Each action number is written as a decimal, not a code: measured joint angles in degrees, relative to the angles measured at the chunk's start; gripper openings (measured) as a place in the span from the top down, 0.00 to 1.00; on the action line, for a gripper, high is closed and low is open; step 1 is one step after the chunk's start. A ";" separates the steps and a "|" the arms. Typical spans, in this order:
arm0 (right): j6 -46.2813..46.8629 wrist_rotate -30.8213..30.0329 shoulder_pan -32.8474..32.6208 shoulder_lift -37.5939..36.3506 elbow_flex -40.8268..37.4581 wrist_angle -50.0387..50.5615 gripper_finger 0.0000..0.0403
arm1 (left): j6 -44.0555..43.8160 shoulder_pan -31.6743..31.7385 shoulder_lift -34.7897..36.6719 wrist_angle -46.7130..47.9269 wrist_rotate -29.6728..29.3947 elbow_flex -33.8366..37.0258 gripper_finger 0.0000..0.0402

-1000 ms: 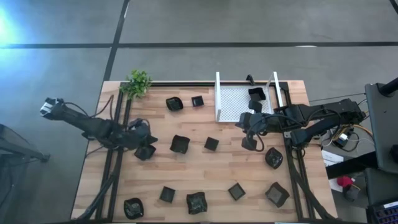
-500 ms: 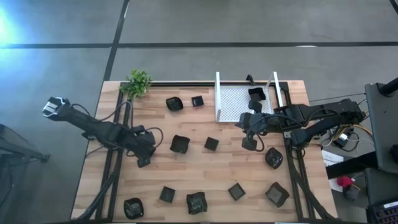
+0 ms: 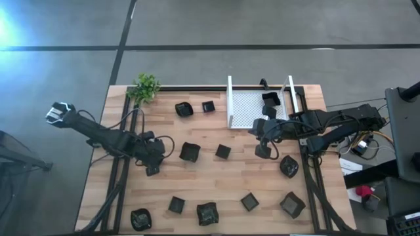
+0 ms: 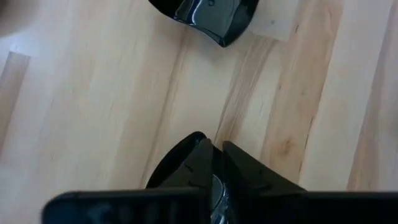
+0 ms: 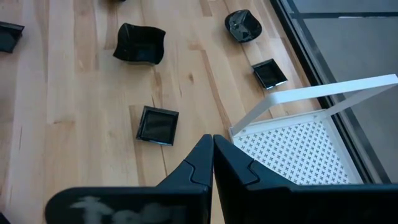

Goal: Pick & Place Mini shaped plates
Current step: Put the leaf shaped plate on the shelf

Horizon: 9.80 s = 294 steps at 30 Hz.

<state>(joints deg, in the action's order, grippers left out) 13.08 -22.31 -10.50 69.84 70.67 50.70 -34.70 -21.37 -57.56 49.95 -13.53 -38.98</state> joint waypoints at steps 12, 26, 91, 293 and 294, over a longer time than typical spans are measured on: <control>-0.18 -0.02 0.00 0.00 0.00 0.01 0.98 | -0.10 0.33 -3.58 0.04 -2.11 3.16 0.80; 0.00 -0.07 0.00 0.00 0.00 0.01 0.98 | 1.85 5.35 -10.03 -0.22 -1.79 3.41 0.80; -1.10 -0.07 0.02 -0.02 0.00 0.11 0.98 | 10.63 8.02 -15.34 -5.99 11.25 6.03 0.80; -20.06 -22.38 -1.59 2.30 -12.76 -49.85 0.96 | 49.90 -4.66 -23.61 -72.23 -55.19 -15.08 0.72; -18.68 -23.67 -1.24 1.65 -12.76 -48.68 0.96 | 49.92 -4.85 -23.57 -72.25 -55.18 -15.10 0.72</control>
<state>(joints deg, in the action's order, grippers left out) -5.59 -45.97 -11.74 71.49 57.91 2.02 15.22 -26.22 -81.13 -22.30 -68.71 -54.08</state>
